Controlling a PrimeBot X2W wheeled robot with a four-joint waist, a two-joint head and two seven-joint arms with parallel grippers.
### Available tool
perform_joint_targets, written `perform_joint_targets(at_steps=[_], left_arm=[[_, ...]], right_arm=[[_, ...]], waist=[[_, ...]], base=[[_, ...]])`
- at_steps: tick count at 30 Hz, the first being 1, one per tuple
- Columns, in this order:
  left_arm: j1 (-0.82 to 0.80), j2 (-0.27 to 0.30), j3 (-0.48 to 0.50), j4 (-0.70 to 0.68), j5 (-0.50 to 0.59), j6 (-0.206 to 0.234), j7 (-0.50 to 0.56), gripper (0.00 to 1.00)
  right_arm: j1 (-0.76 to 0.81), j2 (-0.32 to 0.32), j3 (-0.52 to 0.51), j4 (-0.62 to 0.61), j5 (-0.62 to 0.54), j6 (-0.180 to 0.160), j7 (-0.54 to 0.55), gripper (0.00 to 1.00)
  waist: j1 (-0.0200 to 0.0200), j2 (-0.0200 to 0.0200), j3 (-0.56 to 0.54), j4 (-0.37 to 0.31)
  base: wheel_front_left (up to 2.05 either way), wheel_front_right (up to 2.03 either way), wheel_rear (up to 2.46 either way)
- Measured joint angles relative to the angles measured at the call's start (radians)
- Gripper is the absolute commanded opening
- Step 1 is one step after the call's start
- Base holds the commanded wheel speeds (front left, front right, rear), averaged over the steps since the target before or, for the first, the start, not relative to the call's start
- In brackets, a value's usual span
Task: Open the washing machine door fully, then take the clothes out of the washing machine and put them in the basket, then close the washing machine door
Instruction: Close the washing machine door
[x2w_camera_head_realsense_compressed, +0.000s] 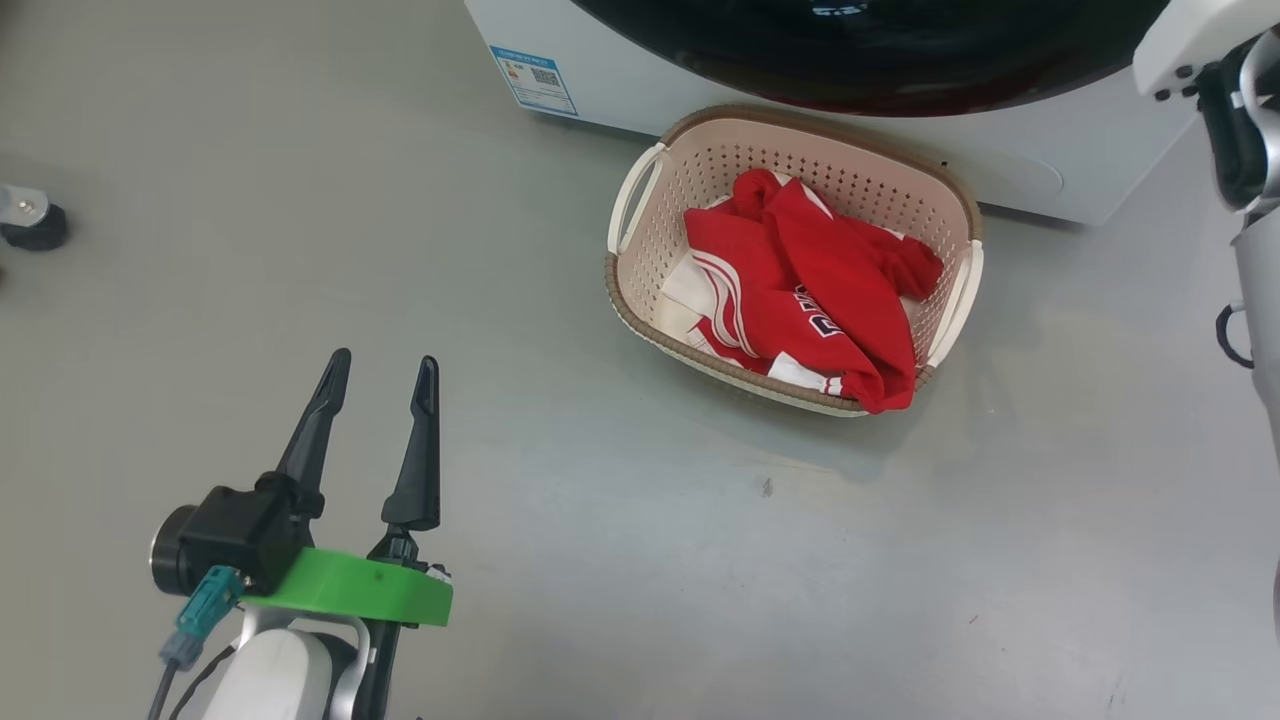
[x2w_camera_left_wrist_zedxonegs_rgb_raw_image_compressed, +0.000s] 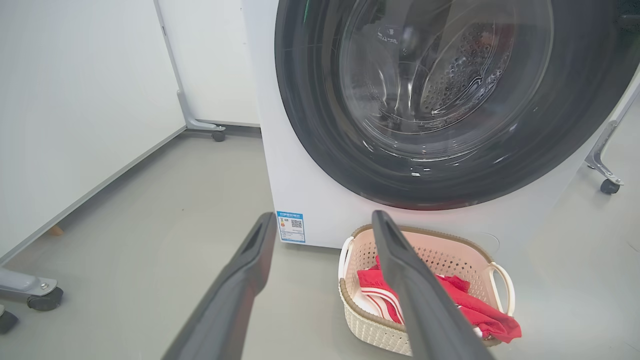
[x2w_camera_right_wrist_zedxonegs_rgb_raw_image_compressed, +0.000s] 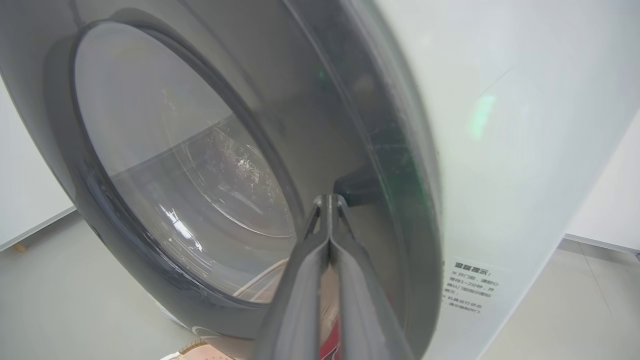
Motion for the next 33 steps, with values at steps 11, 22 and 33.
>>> perform_joint_targets(at_steps=[11, 22, 33], left_arm=[[-0.008, -0.010, -0.002, 0.030, 0.009, -0.001, 0.000, 1.00], [-0.014, -0.014, 0.003, 0.049, 0.013, -0.001, -0.003, 1.00], [-0.014, -0.013, 0.024, 0.049, 0.031, -0.001, -0.003, 1.00]], right_arm=[[-0.054, -0.030, -0.020, 0.075, -0.002, -0.015, -0.033, 0.00], [-0.052, -0.027, -0.008, 0.139, -0.002, 0.012, -0.086, 0.00], [0.041, 0.021, 0.018, 0.150, 0.005, 0.048, -0.148, 0.00]], waist=[[0.0000, 0.0000, 0.000, 0.028], [0.0000, 0.0000, -0.025, 0.031], [-0.0001, 0.0000, -0.063, 0.000]], base=[[0.00, 0.00, 0.00], [0.00, 0.00, 0.00], [0.00, 0.00, 0.00]])
